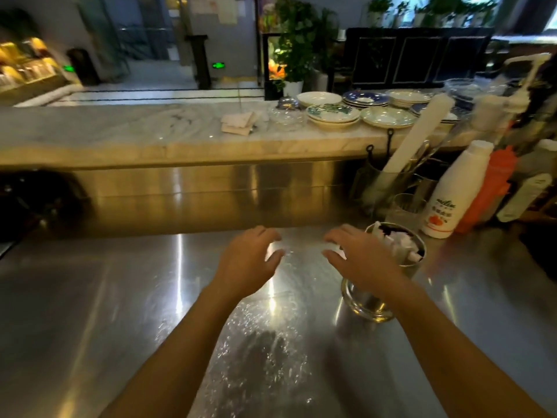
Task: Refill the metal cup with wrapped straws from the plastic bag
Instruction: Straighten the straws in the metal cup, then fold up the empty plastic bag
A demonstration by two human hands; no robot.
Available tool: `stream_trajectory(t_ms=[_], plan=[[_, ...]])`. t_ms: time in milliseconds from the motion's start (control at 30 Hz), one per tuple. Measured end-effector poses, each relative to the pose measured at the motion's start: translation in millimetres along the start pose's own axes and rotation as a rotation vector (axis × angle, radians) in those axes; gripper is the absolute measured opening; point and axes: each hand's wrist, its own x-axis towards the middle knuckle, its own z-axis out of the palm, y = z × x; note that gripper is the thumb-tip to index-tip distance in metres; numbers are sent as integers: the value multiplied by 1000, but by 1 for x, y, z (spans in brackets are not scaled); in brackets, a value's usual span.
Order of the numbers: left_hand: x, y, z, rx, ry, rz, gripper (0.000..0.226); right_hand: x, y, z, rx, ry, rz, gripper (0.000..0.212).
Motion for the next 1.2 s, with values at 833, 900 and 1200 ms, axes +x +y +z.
stream_trajectory(t_ms=[833, 900, 1200], plan=[[-169, -99, 1, -555, 24, -1189, 36, -28, -25, 134, 537, -512, 609, 55], [-168, -99, -1, -642, 32, -1190, 23, -32, -24, 130, 600, -489, 619, 19], [-145, -96, -17, -963, 160, -1091, 13, -35, -11, 97, 960, -338, 652, 7]])
